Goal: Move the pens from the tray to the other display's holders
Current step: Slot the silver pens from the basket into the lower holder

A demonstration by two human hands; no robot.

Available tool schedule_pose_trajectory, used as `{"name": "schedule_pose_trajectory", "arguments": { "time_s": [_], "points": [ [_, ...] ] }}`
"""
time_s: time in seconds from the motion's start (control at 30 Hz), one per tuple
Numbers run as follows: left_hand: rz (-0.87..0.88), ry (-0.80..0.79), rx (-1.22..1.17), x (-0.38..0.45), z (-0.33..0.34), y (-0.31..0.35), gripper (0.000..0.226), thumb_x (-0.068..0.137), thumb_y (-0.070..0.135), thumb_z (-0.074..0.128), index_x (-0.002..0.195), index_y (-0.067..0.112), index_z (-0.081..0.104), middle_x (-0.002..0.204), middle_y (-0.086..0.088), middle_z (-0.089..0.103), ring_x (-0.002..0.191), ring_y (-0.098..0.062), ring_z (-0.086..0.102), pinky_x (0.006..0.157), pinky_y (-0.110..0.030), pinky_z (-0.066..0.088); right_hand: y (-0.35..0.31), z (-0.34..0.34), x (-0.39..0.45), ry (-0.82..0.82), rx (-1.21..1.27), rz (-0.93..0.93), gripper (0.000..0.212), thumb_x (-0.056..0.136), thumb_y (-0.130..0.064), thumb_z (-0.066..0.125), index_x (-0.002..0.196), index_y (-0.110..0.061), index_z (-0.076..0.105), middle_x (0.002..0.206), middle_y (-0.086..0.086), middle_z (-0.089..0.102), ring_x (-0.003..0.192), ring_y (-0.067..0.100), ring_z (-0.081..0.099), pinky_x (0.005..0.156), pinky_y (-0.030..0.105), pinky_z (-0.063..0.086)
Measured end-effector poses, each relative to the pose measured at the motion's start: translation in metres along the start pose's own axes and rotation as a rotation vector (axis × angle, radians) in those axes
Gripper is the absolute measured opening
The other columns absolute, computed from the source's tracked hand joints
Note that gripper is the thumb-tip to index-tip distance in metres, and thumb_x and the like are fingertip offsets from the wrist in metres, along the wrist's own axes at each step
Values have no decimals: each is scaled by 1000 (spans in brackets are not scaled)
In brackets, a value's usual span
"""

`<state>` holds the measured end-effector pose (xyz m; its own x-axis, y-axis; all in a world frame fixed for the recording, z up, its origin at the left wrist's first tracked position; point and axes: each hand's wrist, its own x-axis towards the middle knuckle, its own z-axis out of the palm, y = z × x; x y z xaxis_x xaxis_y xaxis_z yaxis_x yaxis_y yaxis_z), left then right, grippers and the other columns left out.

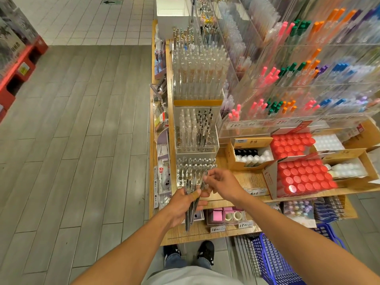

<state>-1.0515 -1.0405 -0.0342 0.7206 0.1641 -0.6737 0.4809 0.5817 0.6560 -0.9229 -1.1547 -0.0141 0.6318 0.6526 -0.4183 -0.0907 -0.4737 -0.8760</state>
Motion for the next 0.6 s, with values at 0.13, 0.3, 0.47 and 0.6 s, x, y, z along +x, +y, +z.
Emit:
{"name": "schedule_pose_trajectory", "arguments": {
  "time_s": [0.13, 0.3, 0.47, 0.6],
  "points": [
    [-7, 78, -42, 3, -3, -1, 22, 102, 11, 50, 121, 7, 61, 94, -3, 78, 91, -27, 74, 73, -34, 61, -15, -21, 1, 129, -84, -151, 8, 91, -12, 64, 96, -17, 61, 86, 5, 64, 67, 6, 60, 59, 14, 49],
    [-29, 151, -42, 4, -7, -6, 21, 102, 14, 52, 121, 11, 60, 101, -8, 77, 88, -28, 73, 73, -34, 62, -18, -38, 4, 293, -364, -416, 12, 88, -15, 69, 98, -18, 64, 71, -13, 59, 65, -3, 56, 57, 9, 43],
    [-42, 142, -33, 4, -7, -8, 17, 102, 12, 52, 116, 13, 62, 105, -12, 76, 78, -23, 71, 72, -33, 62, -7, -35, 7, 211, -689, -527, 19, 90, -19, 66, 109, -16, 65, 74, -25, 52, 59, -4, 53, 60, 8, 40],
    [-40, 147, -35, 5, -10, -9, 16, 102, 10, 52, 114, 12, 63, 103, -13, 76, 75, -23, 71, 75, -36, 60, -2, -30, 9, 174, -748, -544, 21, 91, -20, 64, 111, -14, 66, 83, -14, 58, 61, 0, 52, 64, 17, 42]
  ]
}}
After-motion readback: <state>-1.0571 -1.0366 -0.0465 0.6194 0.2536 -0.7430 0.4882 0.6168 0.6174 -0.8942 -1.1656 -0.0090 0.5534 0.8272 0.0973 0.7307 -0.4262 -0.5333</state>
